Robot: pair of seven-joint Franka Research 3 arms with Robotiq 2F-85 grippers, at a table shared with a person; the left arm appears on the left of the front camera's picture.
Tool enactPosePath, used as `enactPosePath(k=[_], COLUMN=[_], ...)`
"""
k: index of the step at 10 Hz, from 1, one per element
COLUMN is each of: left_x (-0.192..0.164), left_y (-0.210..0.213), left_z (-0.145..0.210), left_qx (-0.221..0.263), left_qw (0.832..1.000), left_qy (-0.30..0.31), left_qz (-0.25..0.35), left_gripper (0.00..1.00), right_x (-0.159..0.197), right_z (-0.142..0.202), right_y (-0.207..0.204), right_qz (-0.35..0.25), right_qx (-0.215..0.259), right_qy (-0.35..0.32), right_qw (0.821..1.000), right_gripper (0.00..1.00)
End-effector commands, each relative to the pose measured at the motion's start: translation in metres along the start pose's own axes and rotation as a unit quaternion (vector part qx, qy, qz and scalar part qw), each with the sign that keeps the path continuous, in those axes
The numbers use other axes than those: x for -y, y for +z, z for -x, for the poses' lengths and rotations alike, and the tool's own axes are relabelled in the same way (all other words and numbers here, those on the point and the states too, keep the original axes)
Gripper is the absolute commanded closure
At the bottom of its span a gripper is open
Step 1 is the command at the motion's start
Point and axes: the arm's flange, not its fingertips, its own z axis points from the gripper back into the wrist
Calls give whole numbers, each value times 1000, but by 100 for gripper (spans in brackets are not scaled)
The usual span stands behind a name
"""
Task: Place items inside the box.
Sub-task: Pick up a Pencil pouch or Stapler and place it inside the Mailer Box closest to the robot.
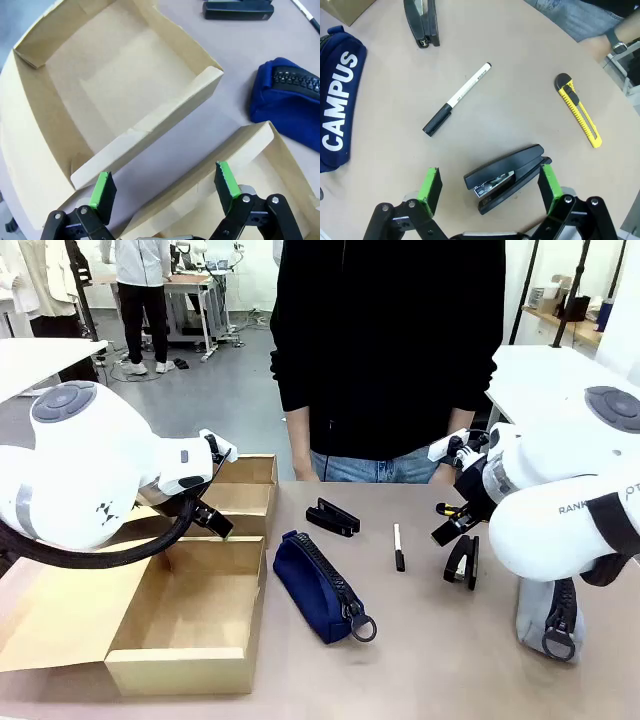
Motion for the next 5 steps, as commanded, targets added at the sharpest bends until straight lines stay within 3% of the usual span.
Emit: enactPosePath(k=[1,5], left_x=[0,0], left_y=[0,0], left_z=[0,0], left_qx=[0,0], left_qw=[1000,1000], left_qy=[0,0], left_qz=[0,0], left_gripper=[0,0], right_x=[0,0], right_z=[0,0], right_y=[0,0], right_qz=[0,0], right_qx=[0,0], right_qy=[0,0], right_qw=[1000,1000], right_gripper=[0,0])
